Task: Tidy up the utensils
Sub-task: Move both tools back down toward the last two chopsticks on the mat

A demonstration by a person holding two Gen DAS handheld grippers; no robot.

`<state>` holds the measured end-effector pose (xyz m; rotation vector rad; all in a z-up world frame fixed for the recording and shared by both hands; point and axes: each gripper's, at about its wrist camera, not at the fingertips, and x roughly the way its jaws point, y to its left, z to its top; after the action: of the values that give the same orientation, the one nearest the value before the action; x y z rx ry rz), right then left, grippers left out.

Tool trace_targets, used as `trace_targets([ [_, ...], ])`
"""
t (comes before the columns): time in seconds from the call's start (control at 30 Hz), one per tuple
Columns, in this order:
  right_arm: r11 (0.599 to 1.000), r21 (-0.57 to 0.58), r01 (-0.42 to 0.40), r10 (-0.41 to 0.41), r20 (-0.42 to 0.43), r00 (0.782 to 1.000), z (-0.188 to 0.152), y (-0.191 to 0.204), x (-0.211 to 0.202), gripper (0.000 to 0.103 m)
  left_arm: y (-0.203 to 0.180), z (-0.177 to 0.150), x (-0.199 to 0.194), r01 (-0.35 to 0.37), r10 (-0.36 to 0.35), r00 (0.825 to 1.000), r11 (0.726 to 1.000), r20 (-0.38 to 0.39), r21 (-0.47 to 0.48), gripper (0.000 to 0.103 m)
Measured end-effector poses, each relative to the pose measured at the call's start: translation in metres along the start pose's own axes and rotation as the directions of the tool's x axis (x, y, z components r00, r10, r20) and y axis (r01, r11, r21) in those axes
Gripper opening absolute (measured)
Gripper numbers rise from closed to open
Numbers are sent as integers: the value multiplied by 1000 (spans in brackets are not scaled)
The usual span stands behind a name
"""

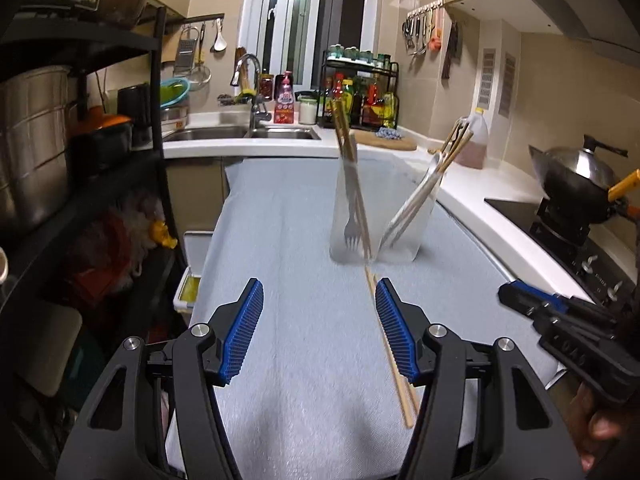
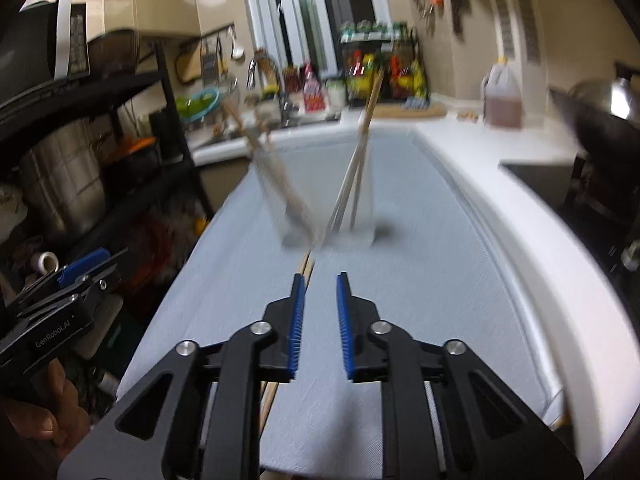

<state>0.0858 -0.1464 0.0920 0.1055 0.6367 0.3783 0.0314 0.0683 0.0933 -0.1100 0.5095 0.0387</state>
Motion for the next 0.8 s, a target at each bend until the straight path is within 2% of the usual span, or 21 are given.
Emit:
trace_targets([
  [0.07,1000,-7,-5,4,-36,999,-11,7,12,15,2,-12,1,3,-3,1000,1000,-19,-10,53],
  [0.2,1000,-24,-2,0,-98,995,-28,20,37,17,4,-27,3,-18,18,1000,1000,-23,3,51],
  [0.37,1000,-16,-15,12,-178,984,-47,26,64,18,7,-39,2,-3,4,1000,1000,-23,8,51],
  [0.6,999,-36,-2,-5,-208,978,-55,29,76,19,9,-46,4,2,-2,1000,1000,-31,5,51],
  [0.7,999,-36,10,-17,-207,978,-56,25,75,9,6,-48,8,12,-12,999,1000,-41,2,51],
  [0.8,999,-26,33,-38,-185,982,-54,15,69,7,-1,-49,12,24,-24,999,1000,-45,3,51],
])
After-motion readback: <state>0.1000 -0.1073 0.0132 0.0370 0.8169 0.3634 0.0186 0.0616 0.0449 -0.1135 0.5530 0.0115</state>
